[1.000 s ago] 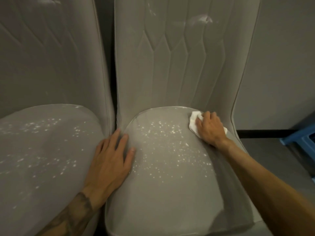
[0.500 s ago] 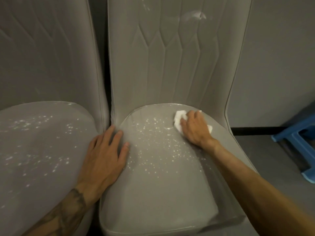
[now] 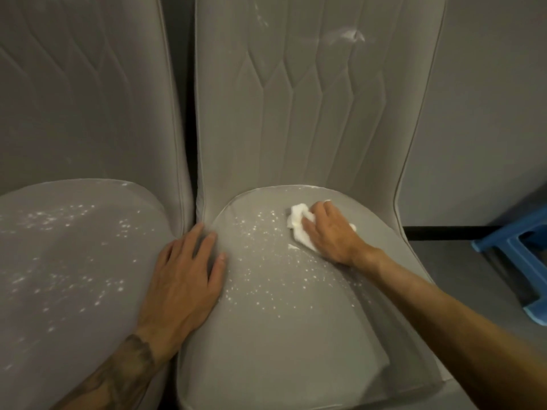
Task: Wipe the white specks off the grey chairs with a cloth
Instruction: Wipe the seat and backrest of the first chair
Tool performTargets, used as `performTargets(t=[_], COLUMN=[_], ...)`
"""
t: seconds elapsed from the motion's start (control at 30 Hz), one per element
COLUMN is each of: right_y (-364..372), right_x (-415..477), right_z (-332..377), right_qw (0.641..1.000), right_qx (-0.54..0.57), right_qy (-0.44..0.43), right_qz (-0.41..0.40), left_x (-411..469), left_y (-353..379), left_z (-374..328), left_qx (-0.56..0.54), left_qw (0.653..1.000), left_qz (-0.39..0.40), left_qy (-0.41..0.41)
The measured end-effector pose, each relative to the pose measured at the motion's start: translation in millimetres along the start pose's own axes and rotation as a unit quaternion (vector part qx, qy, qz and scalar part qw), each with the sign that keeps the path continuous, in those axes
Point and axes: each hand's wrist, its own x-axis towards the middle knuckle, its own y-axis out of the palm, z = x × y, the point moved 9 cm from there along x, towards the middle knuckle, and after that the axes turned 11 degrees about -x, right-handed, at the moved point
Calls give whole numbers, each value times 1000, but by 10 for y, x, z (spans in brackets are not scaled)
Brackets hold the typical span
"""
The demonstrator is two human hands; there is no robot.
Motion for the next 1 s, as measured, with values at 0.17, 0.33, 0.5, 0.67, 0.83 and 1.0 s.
performTargets(t=[0.17, 0.33, 0.5, 0.67, 0.83, 1.0], right_y=[23, 53, -17, 116, 54, 109], right_x=[200, 28, 301, 196, 367, 291], right_z=[-254, 386, -118, 553, 0, 561], right_qw=[990, 999, 992, 999, 996, 999], right_qx=[-35, -11, -37, -23, 19, -15], right_qy=[130, -38, 124, -35, 87, -31], right_qz=[44, -11, 3, -4, 5, -27], left_x=[10, -6, -6, -1, -2, 6], left_y=[-18, -26, -24, -8, -3, 2], left_z=[-3, -6, -11, 25, 11, 33], left_qx=[-8, -6, -4, -13, -7, -7], left_qw=[1000, 1000, 1000, 1000, 1000, 1000], left_qz=[-3, -3, -9, -10, -24, -27], left_qy=[-6, -2, 2, -1, 9, 6])
